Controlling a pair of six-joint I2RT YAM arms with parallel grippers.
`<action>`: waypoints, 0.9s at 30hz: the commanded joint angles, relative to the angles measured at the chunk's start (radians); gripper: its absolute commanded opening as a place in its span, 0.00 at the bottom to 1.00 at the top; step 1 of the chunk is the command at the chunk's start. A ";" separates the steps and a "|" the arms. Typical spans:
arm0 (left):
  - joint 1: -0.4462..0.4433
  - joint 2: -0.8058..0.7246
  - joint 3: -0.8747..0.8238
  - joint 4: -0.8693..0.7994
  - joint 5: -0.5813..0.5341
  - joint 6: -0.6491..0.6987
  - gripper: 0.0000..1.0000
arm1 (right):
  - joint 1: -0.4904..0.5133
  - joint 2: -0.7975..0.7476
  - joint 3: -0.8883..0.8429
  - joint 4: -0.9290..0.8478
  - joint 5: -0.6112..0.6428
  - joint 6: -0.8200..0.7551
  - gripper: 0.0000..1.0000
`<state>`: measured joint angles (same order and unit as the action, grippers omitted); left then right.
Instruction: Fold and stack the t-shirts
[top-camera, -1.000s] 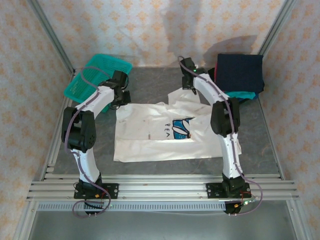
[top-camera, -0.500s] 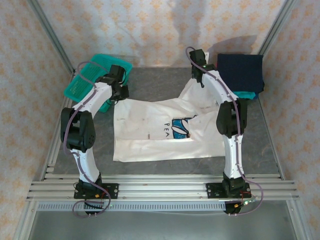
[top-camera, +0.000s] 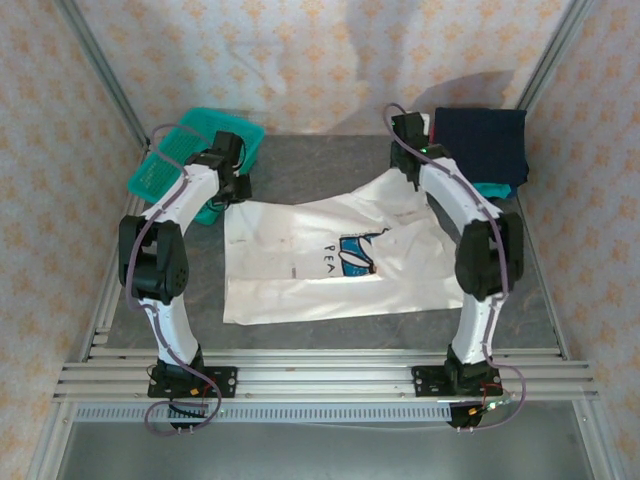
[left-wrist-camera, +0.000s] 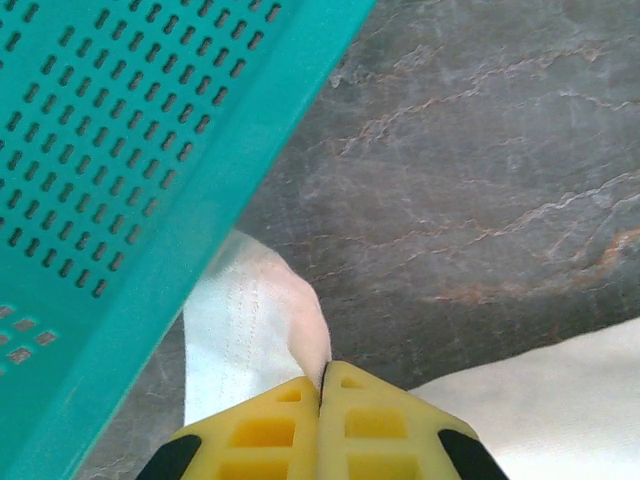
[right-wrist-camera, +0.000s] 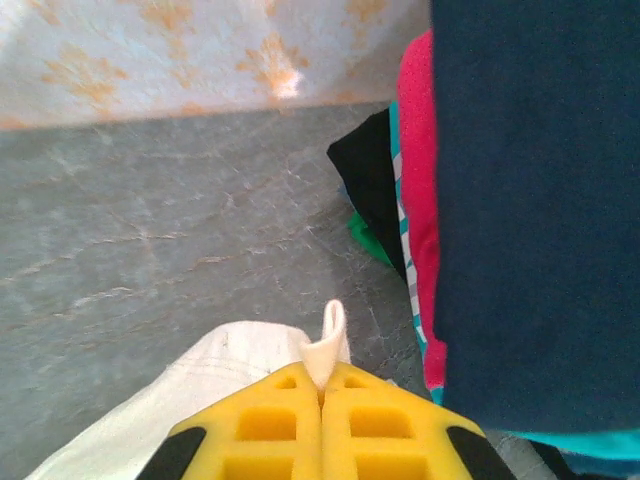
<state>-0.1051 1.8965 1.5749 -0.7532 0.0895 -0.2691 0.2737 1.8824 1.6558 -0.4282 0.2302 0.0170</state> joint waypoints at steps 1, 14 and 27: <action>0.010 -0.057 -0.029 -0.033 -0.028 0.034 0.00 | -0.006 -0.172 -0.116 0.107 -0.029 0.045 0.00; -0.013 -0.207 -0.220 0.025 -0.004 0.041 0.00 | -0.007 -0.706 -0.686 0.167 -0.068 0.212 0.00; -0.086 -0.361 -0.537 0.075 -0.133 -0.063 0.00 | -0.008 -1.100 -1.015 -0.123 0.002 0.421 0.00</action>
<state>-0.1745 1.5612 1.0771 -0.6968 0.0422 -0.2958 0.2737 0.8272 0.6872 -0.4519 0.1905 0.3599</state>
